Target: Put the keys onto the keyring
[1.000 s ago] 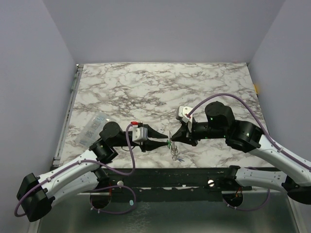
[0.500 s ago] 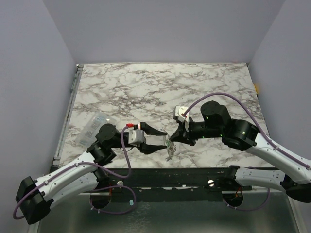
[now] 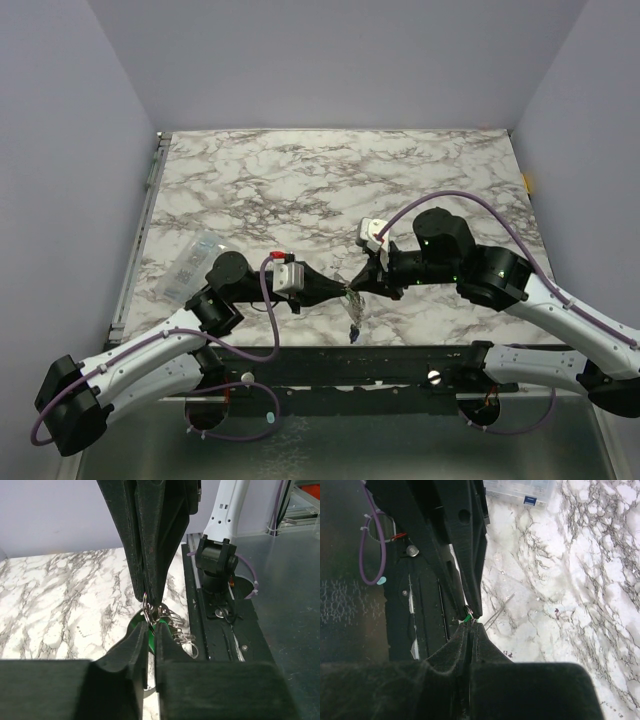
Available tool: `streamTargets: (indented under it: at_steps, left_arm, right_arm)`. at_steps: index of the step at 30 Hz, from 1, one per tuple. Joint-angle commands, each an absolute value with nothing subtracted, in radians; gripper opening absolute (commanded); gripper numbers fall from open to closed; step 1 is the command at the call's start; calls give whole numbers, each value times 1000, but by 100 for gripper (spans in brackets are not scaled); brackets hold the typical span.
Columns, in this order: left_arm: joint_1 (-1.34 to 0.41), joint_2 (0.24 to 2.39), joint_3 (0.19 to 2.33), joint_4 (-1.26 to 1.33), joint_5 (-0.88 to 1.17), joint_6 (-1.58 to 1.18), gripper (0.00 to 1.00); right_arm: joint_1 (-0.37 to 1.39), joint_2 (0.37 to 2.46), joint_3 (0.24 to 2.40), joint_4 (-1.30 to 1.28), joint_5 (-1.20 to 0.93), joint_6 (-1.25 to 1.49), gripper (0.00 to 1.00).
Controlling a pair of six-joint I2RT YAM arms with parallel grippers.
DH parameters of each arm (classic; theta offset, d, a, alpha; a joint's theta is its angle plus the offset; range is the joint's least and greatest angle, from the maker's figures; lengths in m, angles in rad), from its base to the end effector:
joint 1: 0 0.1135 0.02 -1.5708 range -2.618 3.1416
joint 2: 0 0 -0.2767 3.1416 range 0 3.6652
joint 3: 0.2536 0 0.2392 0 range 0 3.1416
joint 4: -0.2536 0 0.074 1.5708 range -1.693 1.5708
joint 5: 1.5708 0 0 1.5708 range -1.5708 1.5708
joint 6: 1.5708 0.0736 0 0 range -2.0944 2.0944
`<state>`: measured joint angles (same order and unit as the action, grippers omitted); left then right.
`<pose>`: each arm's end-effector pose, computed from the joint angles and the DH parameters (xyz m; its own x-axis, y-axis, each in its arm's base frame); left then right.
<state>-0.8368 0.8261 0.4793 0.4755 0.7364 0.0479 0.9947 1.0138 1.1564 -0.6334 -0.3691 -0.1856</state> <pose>0.0960 -0.1802 0.3112 0.1336 -0.0951 -0.9865 0.9910 0.0063 0.1336 0.0977 0.1991 0.3735 -0.0760 -0.4330 -0.8982 -0.9864 0.1642 0.0044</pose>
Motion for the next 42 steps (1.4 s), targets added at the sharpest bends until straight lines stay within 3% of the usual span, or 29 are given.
streamTargets:
  at_steps: [1,16,24,32,42]
  left_arm:
    - [-830,823,495,486,677,52,0]
    - [-830,807,492,487,688,55,0]
    - [-831,816,493,531,751,4,0]
    - [-826,841,503,646,781,-190,0]
    - [-756,853,490,886,815,-422,0]
  right_arm:
    - [997,999,1182,-616,-407,-190,1]
    - [997,902,1116,-429,-386,-128,1]
    - [997,829,964,-147,-357,-24,1]
    - [997,799,844,157,-331,88,1]
    - [997,799,807,277,-327,84,1]
